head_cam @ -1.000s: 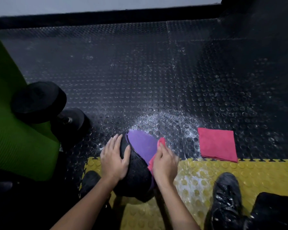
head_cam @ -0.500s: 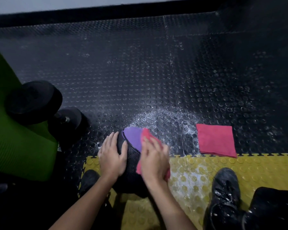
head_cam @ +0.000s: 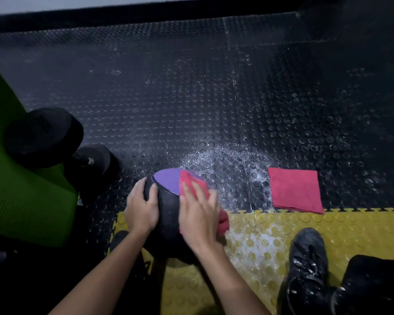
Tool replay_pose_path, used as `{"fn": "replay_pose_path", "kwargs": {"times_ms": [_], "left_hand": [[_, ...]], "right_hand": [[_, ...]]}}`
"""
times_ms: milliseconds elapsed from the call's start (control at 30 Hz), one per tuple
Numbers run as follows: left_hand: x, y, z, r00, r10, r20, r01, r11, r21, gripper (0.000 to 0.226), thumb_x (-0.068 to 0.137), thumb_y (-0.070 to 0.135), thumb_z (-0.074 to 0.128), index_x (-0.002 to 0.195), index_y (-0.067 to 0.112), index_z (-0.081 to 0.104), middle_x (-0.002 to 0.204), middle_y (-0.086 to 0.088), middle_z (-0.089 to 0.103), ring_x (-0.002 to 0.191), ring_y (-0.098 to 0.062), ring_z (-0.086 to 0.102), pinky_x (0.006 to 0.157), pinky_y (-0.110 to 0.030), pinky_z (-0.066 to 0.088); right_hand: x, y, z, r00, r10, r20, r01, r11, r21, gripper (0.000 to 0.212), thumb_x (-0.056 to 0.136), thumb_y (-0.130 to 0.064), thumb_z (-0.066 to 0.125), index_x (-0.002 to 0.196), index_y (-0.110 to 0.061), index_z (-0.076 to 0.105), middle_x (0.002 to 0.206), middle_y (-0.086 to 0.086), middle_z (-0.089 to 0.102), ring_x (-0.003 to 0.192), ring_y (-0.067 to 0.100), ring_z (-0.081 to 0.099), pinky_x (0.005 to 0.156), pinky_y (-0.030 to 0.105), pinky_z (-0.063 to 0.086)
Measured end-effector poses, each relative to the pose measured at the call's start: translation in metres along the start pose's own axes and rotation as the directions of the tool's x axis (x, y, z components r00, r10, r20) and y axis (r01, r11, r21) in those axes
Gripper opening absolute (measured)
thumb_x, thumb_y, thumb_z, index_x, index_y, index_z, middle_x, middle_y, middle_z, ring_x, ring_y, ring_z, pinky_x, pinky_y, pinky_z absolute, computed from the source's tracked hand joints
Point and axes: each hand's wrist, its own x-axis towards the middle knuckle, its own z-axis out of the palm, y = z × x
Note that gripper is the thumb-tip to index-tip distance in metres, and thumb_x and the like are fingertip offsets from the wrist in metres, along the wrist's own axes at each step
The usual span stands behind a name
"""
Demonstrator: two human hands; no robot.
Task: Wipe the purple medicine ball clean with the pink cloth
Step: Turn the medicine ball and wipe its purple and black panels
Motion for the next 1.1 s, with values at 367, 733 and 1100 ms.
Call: {"fn": "replay_pose_path", "kwargs": {"times_ms": [367,733,1100], "left_hand": [[0.002,-0.011,0.001,0.954,-0.268,-0.13,0.254,0.96,-0.116,0.047,0.097,0.039,0.039,0.139,0.018,0.045,0.144,-0.006,0.045,0.13,-0.028,0.041,0.108,-0.04,0.028],[-0.005,-0.003,0.003,0.955,-0.256,-0.149,0.246,0.966,-0.078,0.048,0.097,0.039,0.038,0.14,0.019,0.042,0.146,-0.004,0.042,0.131,-0.028,0.04,0.108,-0.041,0.027],[0.003,-0.007,0.004,0.921,-0.359,-0.151,0.345,0.932,-0.115,0.05,0.096,0.045,0.035,0.139,0.023,0.042,0.144,-0.007,0.045,0.129,-0.032,0.041,0.108,-0.046,0.029]], "right_hand": [[0.007,0.066,0.01,0.725,0.653,0.218,-0.653,0.552,0.518,0.033,0.098,-0.025,0.035,0.123,-0.021,0.057,0.117,0.002,0.063,0.1,0.023,0.06,0.086,0.031,0.047],[0.002,0.044,0.024,0.863,0.484,0.145,-0.496,0.758,0.423,0.037,0.097,-0.032,0.033,0.132,-0.039,0.043,0.125,-0.012,0.056,0.106,0.016,0.046,0.078,0.032,0.048],[0.0,0.032,0.025,0.978,0.206,-0.046,-0.182,0.933,0.309,0.033,0.094,-0.026,0.041,0.122,-0.04,0.053,0.114,-0.006,0.062,0.082,0.012,0.052,0.074,0.02,0.047]]}}
